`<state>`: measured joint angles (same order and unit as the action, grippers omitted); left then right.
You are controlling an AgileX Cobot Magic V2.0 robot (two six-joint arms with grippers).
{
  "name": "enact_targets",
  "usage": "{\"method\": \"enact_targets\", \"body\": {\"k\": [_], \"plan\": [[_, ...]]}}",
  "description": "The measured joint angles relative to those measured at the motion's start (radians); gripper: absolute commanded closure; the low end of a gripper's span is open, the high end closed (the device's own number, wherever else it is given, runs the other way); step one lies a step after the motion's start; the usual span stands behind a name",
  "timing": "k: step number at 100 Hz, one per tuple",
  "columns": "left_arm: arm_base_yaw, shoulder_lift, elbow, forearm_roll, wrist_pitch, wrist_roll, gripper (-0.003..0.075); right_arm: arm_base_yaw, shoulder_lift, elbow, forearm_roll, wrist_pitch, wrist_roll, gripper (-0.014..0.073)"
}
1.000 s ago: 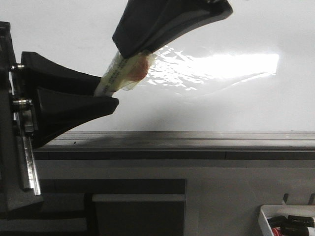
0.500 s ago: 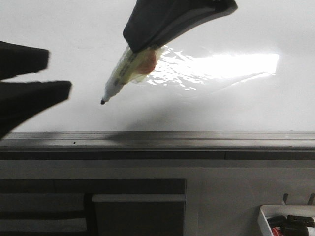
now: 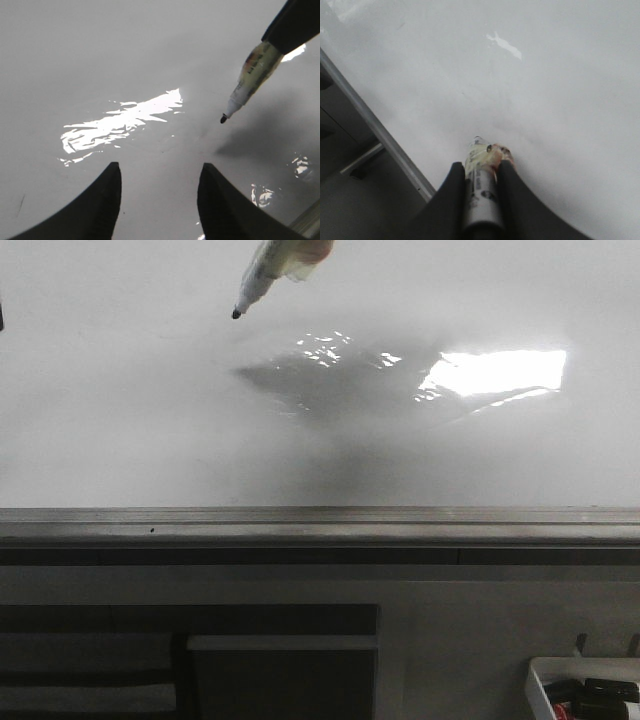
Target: Write number 4 on whiteboard
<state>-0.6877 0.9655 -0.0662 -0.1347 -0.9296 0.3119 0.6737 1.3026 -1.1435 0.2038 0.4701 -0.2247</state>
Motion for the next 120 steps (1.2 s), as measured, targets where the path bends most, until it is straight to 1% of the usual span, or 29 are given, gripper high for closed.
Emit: {"method": "enact_targets", "body": {"k": [14,29,45,61,71,83,93,103,110,120], "plan": [[0.000,0.000,-0.005,-0.010,0.032,0.000,0.0477,-0.021,0.046,-0.022,-0.002,0.003,0.000,0.0655],[0.000,0.000,-0.005,-0.013,0.034,0.000,0.0502,-0.028,0.071,-0.008,0.015,0.041,0.000,0.0655],[0.000,0.000,-0.005,-0.017,0.034,-0.002,0.0505,0.003,0.074,0.062,0.038,0.019,0.000,0.0655],[0.000,0.000,-0.005,-0.017,0.034,-0.002,0.0505,-0.004,0.076,0.074,0.052,0.008,0.000,0.0655],[0.000,0.000,-0.005,-0.017,0.034,-0.002,0.0505,-0.045,0.050,0.074,0.063,0.043,0.000,0.0655],[0.000,0.000,-0.005,-0.017,0.034,-0.002,0.0517,-0.130,-0.009,0.081,0.061,0.107,0.002,0.0655],[0.000,0.000,-0.005,-0.017,0.034,-0.002,0.0522,-0.162,-0.040,0.083,0.058,0.129,0.002,0.0655],[0.000,0.000,-0.005,-0.017,0.034,-0.002,0.0522,-0.152,-0.044,0.076,0.065,0.142,-0.023,0.0655],[0.000,0.000,-0.007,-0.017,0.034,-0.002,0.0522,-0.123,-0.044,0.056,0.075,0.146,-0.036,0.0655],[0.000,0.000,-0.007,-0.017,0.034,-0.002,0.0522,-0.090,-0.044,0.030,0.084,0.112,-0.048,0.0655]]}}
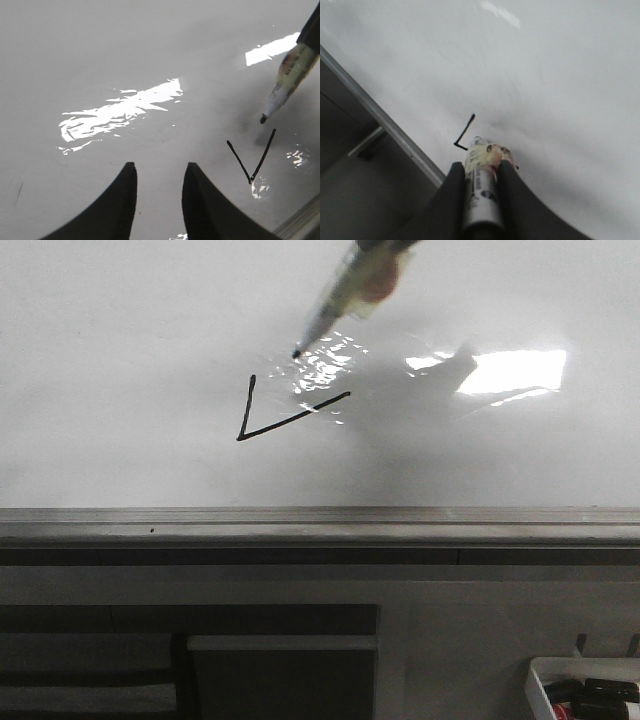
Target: Write number 4 on whiteboard
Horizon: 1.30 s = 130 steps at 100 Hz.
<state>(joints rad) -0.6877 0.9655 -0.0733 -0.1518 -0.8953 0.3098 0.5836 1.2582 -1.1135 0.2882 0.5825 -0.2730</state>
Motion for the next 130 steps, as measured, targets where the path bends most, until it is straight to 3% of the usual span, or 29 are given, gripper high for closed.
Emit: {"method": "enact_targets", "body": {"k": [23,49,65,85,102,130], "plan": [[0.000,0.000,0.000,0.000,-0.002,0.000,0.0522,-0.012,0.059,0.004,0.000,-0.024,-0.002,0.0655],[0.000,0.000,0.000,0.022,-0.002,0.026,0.0522,0.010,0.062,0.177,0.093,-0.039,-0.002,0.0655],[0.000,0.000,-0.007,0.176,0.011,0.045,0.0521,0.050,0.050,0.162,0.078,-0.050,-0.011,0.0655],[0.000,0.076,-0.103,0.348,0.143,0.045,0.0507,0.120,0.042,0.051,0.074,0.023,-0.043,0.0655],[0.000,0.198,-0.197,0.427,0.155,-0.055,0.0435,0.154,0.042,0.018,0.065,0.036,-0.051,0.0655],[0.000,0.341,-0.248,0.526,0.152,-0.180,0.0437,0.167,0.042,0.018,0.038,0.055,-0.055,0.0655]]}}
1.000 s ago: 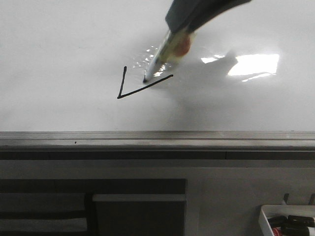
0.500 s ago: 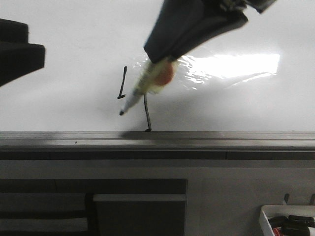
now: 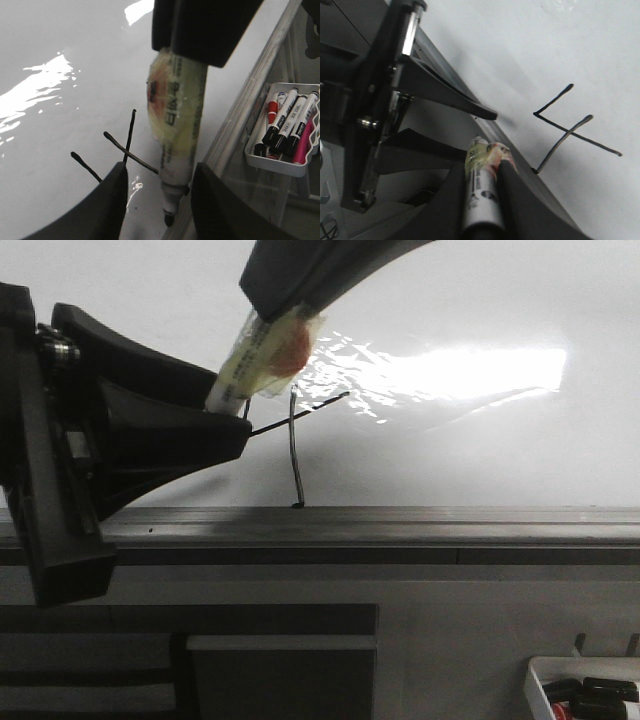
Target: Write number 4 on whiteboard
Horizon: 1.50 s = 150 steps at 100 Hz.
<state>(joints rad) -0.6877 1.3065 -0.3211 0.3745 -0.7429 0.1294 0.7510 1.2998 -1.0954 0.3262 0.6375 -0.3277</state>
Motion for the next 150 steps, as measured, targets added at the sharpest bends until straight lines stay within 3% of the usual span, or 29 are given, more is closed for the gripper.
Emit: {"method": "enact_targets", "body": {"k": [32,49,83,90,105,112,126,150], "plan": [[0.000,0.007,-0.001,0.009,-0.023,-0.029,0.0468,0.003,0.000,0.000,0.003,0.004,-0.007,0.0655],[0.000,0.007,-0.001,0.016,-0.023,-0.031,0.0740,0.015,0.000,-0.001,-0.001,-0.011,-0.007,0.0655],[0.000,0.007,-0.001,0.018,-0.021,-0.031,0.0741,0.019,0.000,-0.002,-0.012,-0.015,-0.007,0.0645],[0.000,0.007,-0.001,0.018,-0.021,-0.046,0.0741,0.019,0.000,-0.002,-0.012,-0.015,-0.007,0.0545],[0.000,0.007,-0.002,-0.016,-0.003,-0.185,0.0741,0.019,0.002,-0.002,-0.015,-0.044,-0.007,0.0104],[0.000,0.005,-0.002,-0.094,0.046,-0.302,0.0741,0.009,0.002,-0.002,-0.033,-0.064,-0.007,0.0043],[0.000,-0.046,-0.008,-0.311,0.202,-0.500,0.0741,-0.063,-0.015,-0.002,-0.051,-0.082,-0.005,0.0092],[0.000,-0.126,-0.153,-0.461,0.640,-0.559,0.0741,-0.154,-0.064,-0.002,-0.057,-0.073,-0.005,0.0144]]}}
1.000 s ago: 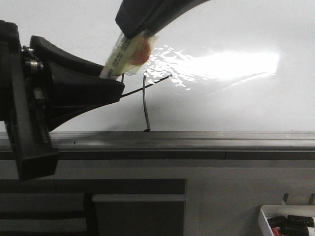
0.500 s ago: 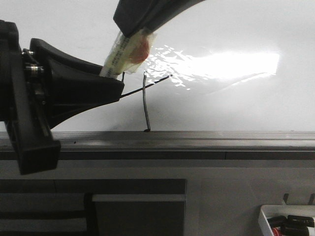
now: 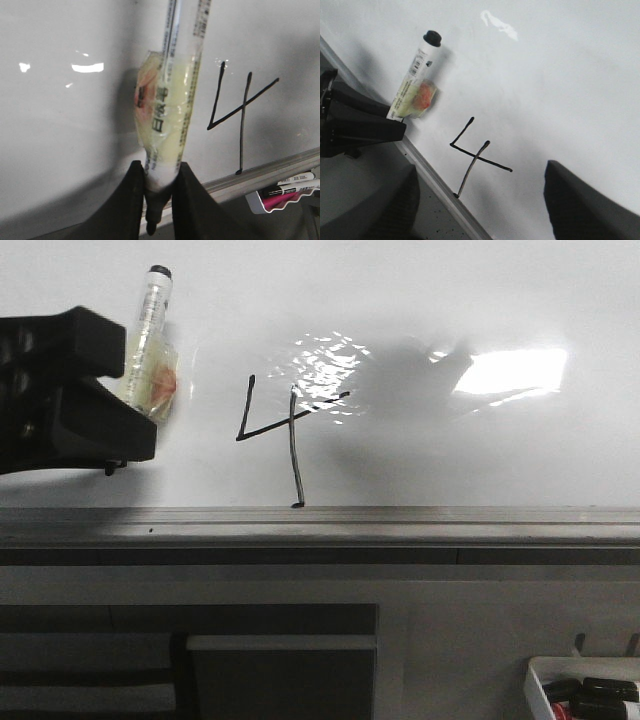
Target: Write number 4 on whiteboard
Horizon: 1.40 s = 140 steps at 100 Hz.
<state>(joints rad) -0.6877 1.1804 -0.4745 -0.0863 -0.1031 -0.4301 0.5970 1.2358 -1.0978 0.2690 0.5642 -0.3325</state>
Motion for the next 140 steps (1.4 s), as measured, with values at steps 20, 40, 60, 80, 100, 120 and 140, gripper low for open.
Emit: {"method": "enact_targets", "body": {"k": [20,40,60,80,100,120,140], "plan": [[0.010,0.035,-0.075,-0.059,0.131,-0.004,0.0741,-0.004,-0.002,0.000,-0.001,0.007,0.000,0.0144],[0.010,0.078,-0.079,-0.099,0.136,-0.004,0.0741,-0.004,-0.002,0.000,-0.001,0.007,0.000,0.0144],[0.008,0.096,-0.085,-0.125,0.124,-0.004,0.0723,-0.004,-0.002,0.000,-0.001,0.011,0.000,0.0144],[0.008,0.100,-0.085,-0.130,0.103,-0.004,0.0435,-0.004,-0.002,0.000,-0.001,0.022,0.000,0.0144],[0.002,0.096,-0.087,-0.140,0.096,-0.005,0.0328,-0.004,-0.002,0.000,-0.001,0.037,0.000,0.0144],[0.002,0.056,-0.087,-0.133,0.115,-0.005,0.0328,-0.004,-0.002,0.000,-0.001,0.037,0.004,0.0144],[0.009,-0.014,-0.080,-0.104,0.183,-0.005,0.0329,-0.004,-0.002,0.000,-0.001,0.045,0.004,0.0144]]}}
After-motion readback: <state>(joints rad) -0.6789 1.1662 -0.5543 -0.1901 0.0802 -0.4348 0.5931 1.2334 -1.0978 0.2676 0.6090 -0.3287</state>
